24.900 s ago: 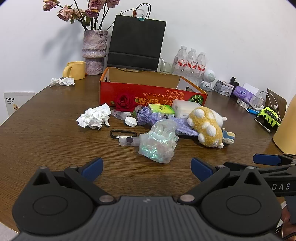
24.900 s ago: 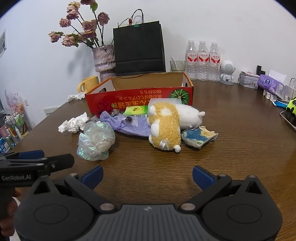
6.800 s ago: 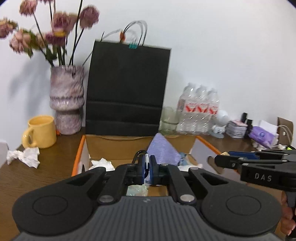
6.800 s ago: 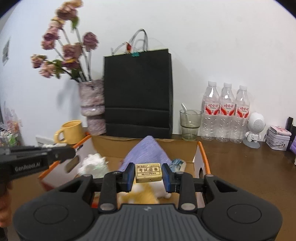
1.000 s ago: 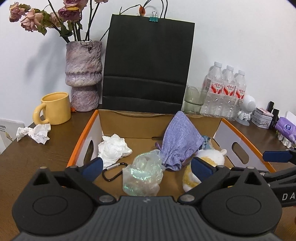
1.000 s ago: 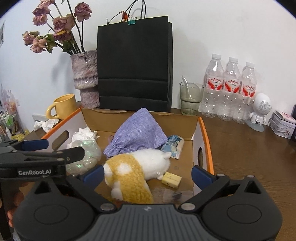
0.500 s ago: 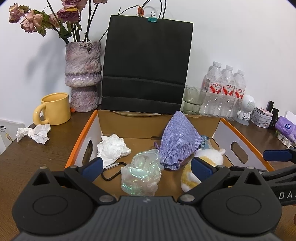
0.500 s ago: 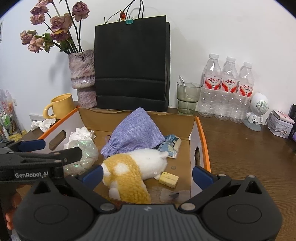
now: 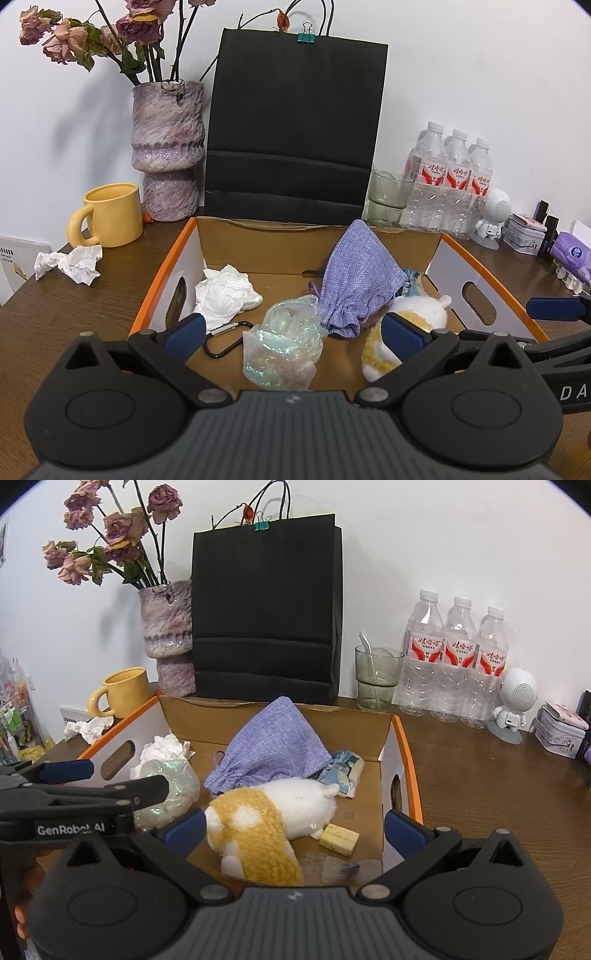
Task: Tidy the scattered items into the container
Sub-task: 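Carry both items over the box and open both grippers inside it, then grasp the red rose with the left gripper while the right grasps the white plastic container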
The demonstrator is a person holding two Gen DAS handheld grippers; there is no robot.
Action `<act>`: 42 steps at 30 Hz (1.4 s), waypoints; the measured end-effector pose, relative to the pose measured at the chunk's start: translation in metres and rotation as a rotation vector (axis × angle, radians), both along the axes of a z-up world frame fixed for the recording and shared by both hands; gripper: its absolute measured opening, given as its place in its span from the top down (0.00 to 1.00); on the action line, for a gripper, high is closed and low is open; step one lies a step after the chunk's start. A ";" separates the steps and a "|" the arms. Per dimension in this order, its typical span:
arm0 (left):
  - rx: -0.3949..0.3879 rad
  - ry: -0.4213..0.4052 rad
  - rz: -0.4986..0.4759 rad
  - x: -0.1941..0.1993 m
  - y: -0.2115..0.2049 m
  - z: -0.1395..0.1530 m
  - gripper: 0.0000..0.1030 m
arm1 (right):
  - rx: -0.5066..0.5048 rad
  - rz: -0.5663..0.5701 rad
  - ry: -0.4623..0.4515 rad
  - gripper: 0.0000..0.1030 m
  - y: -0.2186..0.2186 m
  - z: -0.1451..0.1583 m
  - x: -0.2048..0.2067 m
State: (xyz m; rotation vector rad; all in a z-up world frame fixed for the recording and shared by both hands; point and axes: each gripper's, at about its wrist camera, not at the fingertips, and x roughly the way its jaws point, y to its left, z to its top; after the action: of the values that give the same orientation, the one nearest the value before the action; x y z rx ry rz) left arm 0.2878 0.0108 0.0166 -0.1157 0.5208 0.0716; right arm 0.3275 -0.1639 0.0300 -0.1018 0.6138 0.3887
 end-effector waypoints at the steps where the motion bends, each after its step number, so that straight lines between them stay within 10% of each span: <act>1: 0.000 0.000 0.000 0.000 0.000 0.000 0.00 | 0.000 0.000 0.000 0.00 0.000 0.000 0.000; 42: -0.032 -0.032 -0.018 -0.118 0.032 0.011 0.00 | 0.007 -0.011 -0.038 0.00 -0.015 0.000 -0.111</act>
State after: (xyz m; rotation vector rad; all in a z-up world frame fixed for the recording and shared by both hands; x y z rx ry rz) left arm 0.1694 0.0425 0.0275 -0.1434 0.4911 0.0433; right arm 0.2162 -0.1791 0.0300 -0.0990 0.5748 0.3772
